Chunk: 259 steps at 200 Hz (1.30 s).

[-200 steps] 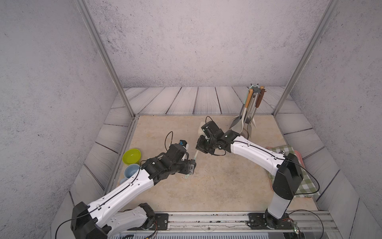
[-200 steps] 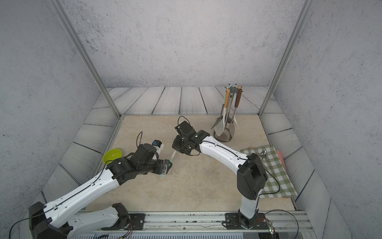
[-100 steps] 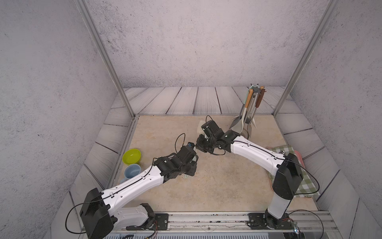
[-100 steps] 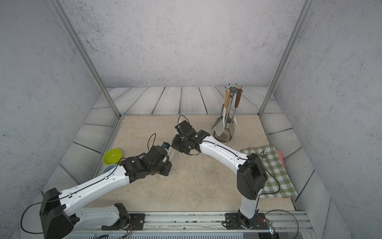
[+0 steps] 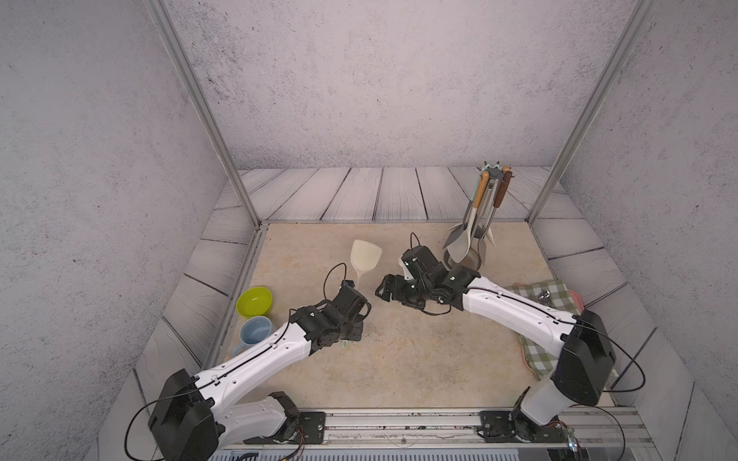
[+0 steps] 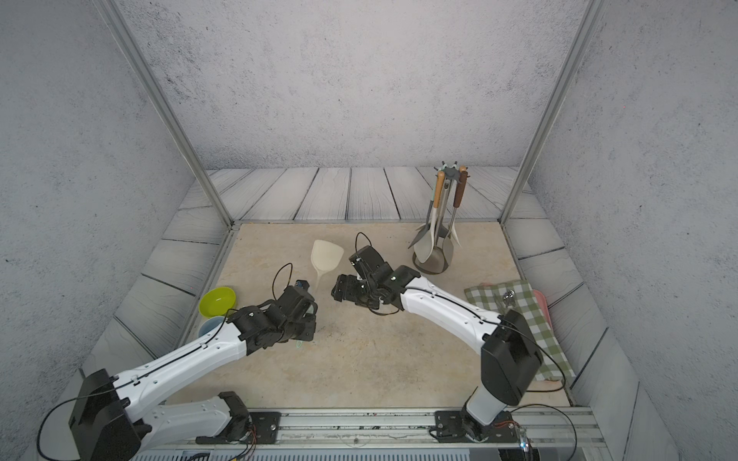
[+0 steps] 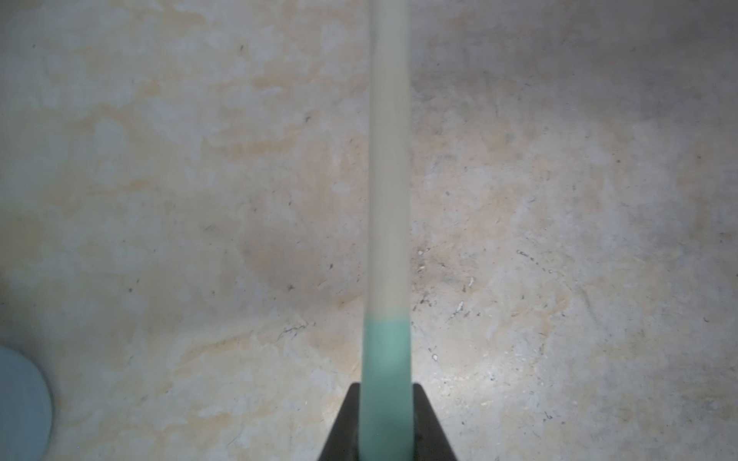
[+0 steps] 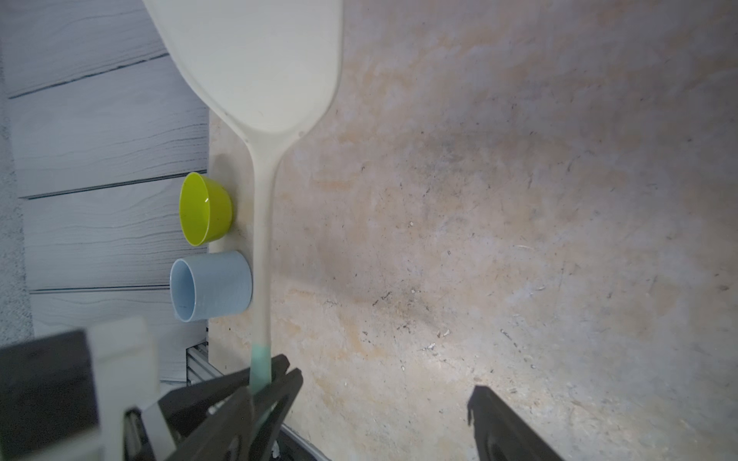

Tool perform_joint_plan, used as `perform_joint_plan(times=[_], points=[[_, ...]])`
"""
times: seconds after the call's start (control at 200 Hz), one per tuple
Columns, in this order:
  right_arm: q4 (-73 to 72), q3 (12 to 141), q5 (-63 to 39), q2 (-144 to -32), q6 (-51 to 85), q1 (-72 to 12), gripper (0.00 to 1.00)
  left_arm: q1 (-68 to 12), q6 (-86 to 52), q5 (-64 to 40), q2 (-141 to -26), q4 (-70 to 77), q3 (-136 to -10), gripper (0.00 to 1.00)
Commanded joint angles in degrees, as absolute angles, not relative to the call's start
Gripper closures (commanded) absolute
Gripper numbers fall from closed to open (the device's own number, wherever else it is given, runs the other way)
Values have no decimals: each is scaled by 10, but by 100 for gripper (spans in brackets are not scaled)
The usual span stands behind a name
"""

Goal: Take the spatula off the kitchen utensil rack
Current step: Place the spatula at the center of the board.

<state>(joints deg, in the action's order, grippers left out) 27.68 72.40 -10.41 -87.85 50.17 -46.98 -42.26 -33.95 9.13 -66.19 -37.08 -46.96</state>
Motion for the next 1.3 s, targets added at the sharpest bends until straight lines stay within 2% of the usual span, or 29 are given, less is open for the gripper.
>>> perform_joint_plan(times=[0.0,0.05,0.25,0.52,0.836,1.071,1.291], points=[[236,654,-91,-794,403,-471,7,-369,-347,66,-655,-397,-457,100],[227,617,-83,-756,373,-471,0,-339,-339,52,-662,-413,-461,100],[201,515,-11,-643,288,-469,1,-284,-316,39,-724,-485,-512,100],[188,463,12,-595,244,-451,1,-263,-306,31,-863,-603,-606,100],[170,423,-68,-569,257,-373,1,-200,-289,-16,-854,-626,-613,100],[170,420,-84,-566,260,-358,1,-146,-228,-39,-864,-703,-654,100],[165,415,-96,-559,262,-353,1,-55,-183,-89,-851,-707,-665,100]])
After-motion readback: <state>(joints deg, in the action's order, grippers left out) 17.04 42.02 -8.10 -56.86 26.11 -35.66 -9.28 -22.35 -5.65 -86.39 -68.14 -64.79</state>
